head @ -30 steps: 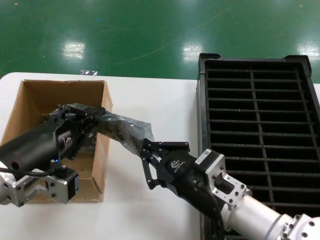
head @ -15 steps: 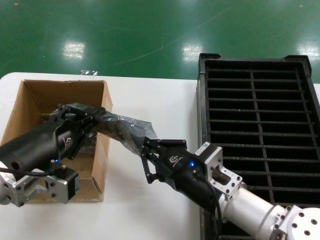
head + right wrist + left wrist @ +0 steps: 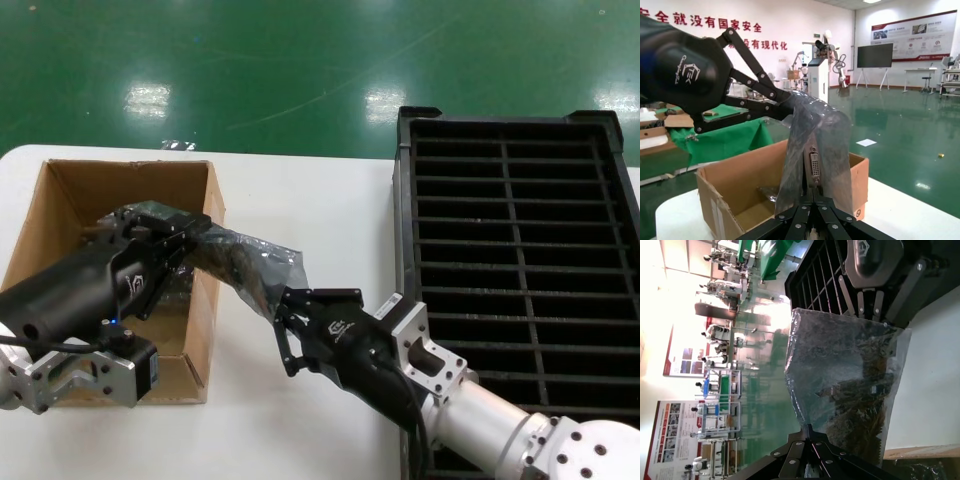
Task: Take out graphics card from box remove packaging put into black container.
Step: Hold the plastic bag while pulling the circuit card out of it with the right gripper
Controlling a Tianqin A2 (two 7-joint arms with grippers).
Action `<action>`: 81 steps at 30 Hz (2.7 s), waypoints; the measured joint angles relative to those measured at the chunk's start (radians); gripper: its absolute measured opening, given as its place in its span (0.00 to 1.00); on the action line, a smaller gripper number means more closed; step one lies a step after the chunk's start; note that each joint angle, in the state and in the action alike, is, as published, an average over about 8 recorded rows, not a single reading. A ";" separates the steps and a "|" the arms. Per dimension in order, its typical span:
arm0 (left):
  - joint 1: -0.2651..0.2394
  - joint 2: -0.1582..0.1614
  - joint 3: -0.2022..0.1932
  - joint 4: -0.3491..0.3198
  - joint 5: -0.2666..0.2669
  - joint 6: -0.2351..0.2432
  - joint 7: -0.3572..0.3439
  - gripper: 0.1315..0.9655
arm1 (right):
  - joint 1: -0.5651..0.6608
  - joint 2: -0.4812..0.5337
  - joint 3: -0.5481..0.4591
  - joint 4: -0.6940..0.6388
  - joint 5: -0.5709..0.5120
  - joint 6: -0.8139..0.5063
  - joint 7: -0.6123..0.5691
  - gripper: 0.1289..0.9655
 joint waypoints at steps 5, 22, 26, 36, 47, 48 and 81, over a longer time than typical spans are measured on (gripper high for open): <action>0.000 0.000 0.000 0.000 0.000 0.000 0.000 0.01 | -0.012 -0.026 0.031 -0.013 -0.058 -0.017 0.015 0.03; 0.000 0.000 0.000 0.000 0.000 0.000 0.000 0.01 | -0.044 -0.110 0.158 -0.041 -0.171 -0.101 0.054 0.17; 0.000 0.000 0.000 0.000 0.000 0.000 0.000 0.01 | -0.049 -0.136 0.180 -0.053 -0.187 -0.122 0.057 0.16; 0.000 0.000 0.000 0.000 0.000 0.000 0.000 0.01 | -0.065 -0.179 0.220 -0.072 -0.232 -0.157 0.068 0.09; 0.000 0.000 0.000 0.000 0.000 0.000 0.000 0.01 | -0.103 -0.157 0.255 0.018 -0.309 -0.168 0.139 0.07; 0.000 0.000 0.000 0.000 0.000 0.000 0.000 0.01 | -0.109 -0.150 0.258 0.036 -0.319 -0.168 0.151 0.07; 0.000 0.000 0.000 0.000 0.000 0.000 0.000 0.01 | -0.534 0.327 0.655 0.618 -0.400 -0.319 0.316 0.07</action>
